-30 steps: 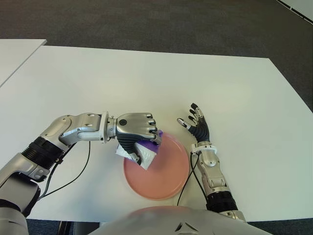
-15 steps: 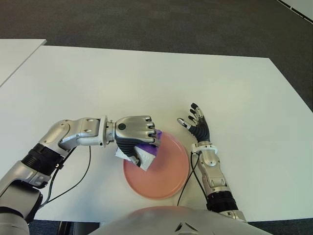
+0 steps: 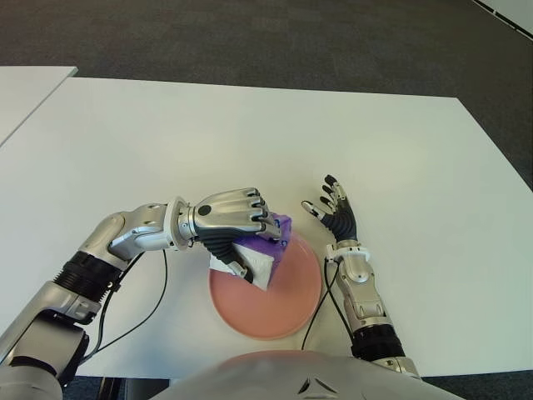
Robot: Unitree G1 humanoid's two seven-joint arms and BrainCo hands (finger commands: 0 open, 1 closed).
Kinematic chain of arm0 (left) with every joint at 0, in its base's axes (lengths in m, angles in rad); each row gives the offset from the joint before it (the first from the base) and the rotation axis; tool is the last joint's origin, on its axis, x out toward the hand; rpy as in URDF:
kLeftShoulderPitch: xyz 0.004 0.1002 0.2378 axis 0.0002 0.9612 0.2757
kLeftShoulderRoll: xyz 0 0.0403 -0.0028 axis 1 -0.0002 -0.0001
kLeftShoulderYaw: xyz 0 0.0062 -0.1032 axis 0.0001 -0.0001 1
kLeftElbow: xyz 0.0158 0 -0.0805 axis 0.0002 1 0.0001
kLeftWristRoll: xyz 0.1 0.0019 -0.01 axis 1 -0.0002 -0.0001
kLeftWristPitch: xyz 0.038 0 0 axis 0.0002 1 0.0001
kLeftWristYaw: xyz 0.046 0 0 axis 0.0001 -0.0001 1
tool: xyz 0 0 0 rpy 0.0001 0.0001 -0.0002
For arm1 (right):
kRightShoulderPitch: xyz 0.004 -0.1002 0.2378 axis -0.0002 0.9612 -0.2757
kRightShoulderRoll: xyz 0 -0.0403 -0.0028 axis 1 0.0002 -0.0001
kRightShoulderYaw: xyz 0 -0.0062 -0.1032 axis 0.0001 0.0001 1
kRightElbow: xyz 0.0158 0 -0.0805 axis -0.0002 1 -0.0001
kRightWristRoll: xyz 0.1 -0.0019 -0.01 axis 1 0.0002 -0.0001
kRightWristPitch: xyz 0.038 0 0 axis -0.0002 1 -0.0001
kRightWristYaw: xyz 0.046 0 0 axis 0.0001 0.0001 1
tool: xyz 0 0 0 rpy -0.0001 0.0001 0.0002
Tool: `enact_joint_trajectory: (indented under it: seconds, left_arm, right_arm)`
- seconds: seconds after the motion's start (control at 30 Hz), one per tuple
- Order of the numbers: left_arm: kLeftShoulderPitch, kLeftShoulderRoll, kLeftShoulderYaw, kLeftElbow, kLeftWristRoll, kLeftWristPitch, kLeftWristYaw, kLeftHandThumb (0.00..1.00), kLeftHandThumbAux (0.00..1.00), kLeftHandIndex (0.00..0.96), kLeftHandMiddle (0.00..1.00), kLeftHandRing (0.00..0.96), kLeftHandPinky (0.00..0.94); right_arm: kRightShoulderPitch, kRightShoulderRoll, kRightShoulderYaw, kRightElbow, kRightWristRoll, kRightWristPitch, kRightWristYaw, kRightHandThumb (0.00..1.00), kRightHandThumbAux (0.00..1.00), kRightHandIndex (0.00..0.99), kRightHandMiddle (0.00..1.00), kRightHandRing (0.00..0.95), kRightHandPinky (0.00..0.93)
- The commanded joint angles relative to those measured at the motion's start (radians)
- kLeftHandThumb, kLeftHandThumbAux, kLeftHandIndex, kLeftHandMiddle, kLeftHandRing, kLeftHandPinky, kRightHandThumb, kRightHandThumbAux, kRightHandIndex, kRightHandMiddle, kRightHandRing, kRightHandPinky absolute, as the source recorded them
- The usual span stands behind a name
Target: Put the tissue paper into the plate.
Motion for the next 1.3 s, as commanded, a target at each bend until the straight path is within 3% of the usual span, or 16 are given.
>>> enact_joint_trajectory:
  seconds: [0.03, 0.27, 0.93, 1.3]
  left_arm:
    - [0.028, 0.033, -0.067, -0.019, -0.178, 0.061, -0.127, 0.744, 0.699, 0.442, 0.844, 0.849, 0.853]
    - [0.028, 0.022, -0.087, -0.013, -0.279, 0.067, -0.236, 0.742, 0.701, 0.441, 0.834, 0.835, 0.822]
    - [0.064, -0.053, -0.036, 0.000, -0.333, 0.058, -0.273, 0.741, 0.702, 0.441, 0.817, 0.818, 0.814]
    - [0.074, -0.059, -0.023, -0.027, -0.330, 0.128, -0.320, 0.743, 0.701, 0.441, 0.822, 0.825, 0.814]
  right_arm:
    - [0.041, 0.001, -0.003, 0.045, 0.006, 0.045, 0.004, 0.124, 0.718, 0.000, 0.057, 0.077, 0.121]
    - [0.038, 0.001, -0.004, 0.051, 0.003, 0.045, 0.000, 0.118, 0.712, 0.000, 0.057, 0.077, 0.120]
    - [0.042, 0.007, 0.001, 0.050, -0.002, 0.039, -0.007, 0.119, 0.708, 0.000, 0.055, 0.076, 0.124]
    - [0.048, 0.006, 0.002, 0.045, 0.000, 0.037, -0.005, 0.113, 0.708, 0.000, 0.053, 0.072, 0.111]
